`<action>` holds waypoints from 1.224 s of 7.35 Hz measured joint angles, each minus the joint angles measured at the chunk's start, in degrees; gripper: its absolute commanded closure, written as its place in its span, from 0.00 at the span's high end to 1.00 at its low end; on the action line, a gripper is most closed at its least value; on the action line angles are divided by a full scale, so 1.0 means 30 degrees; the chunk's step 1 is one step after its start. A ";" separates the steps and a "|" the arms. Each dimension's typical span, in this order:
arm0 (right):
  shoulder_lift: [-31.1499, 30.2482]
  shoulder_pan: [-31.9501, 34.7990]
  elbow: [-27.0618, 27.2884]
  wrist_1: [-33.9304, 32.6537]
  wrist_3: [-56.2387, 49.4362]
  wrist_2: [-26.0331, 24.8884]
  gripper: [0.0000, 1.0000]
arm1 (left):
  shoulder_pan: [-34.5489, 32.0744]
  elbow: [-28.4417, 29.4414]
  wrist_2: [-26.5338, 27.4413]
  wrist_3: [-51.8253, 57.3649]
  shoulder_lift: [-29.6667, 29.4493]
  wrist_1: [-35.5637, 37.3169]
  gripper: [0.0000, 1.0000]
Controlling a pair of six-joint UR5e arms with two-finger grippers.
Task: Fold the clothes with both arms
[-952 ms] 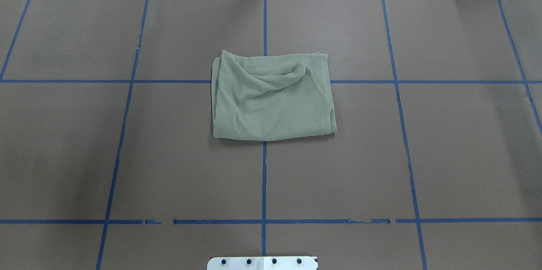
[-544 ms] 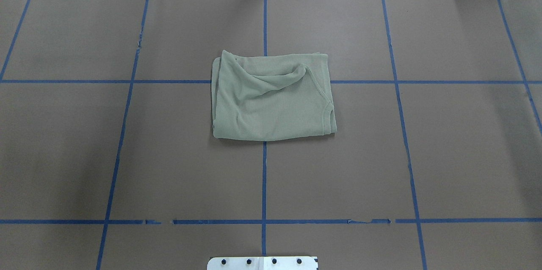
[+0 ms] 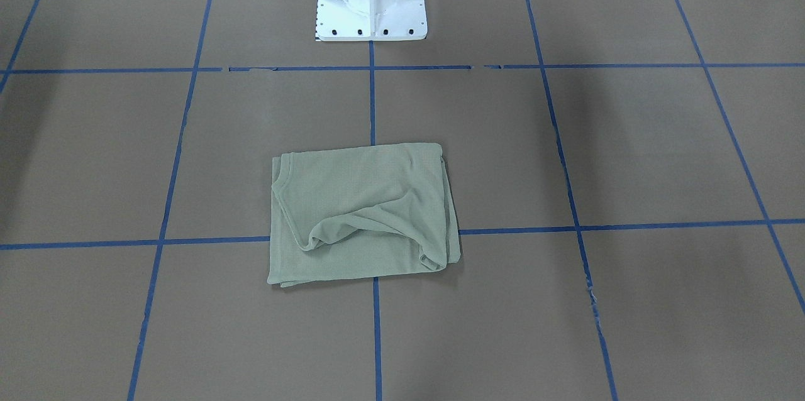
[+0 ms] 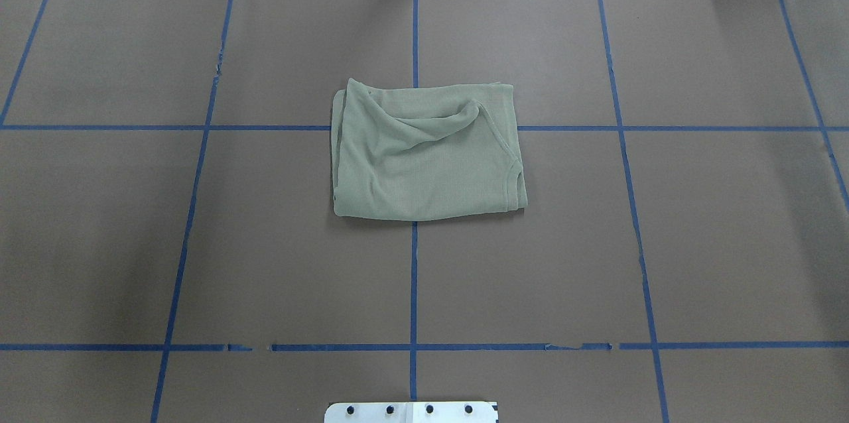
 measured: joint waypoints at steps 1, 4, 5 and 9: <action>-0.0015 0.0000 0.0001 0.0013 0.0009 0.0016 1.00 | 0.0000 -0.0008 -0.0011 -0.0604 0.0005 -0.0004 1.00; -0.0025 0.0000 0.0063 0.0020 0.0038 0.0091 1.00 | -0.0043 -0.0097 -0.0022 -0.1950 0.0021 -0.0011 1.00; -0.0020 0.0000 0.0071 0.0020 0.0040 0.0114 1.00 | -0.0065 -0.0129 -0.0023 -0.2350 0.0022 -0.0012 1.00; -0.0004 0.0000 0.0117 0.0021 0.0042 0.0169 1.00 | -0.0086 -0.0150 -0.0022 -0.2698 0.0024 0.0001 1.00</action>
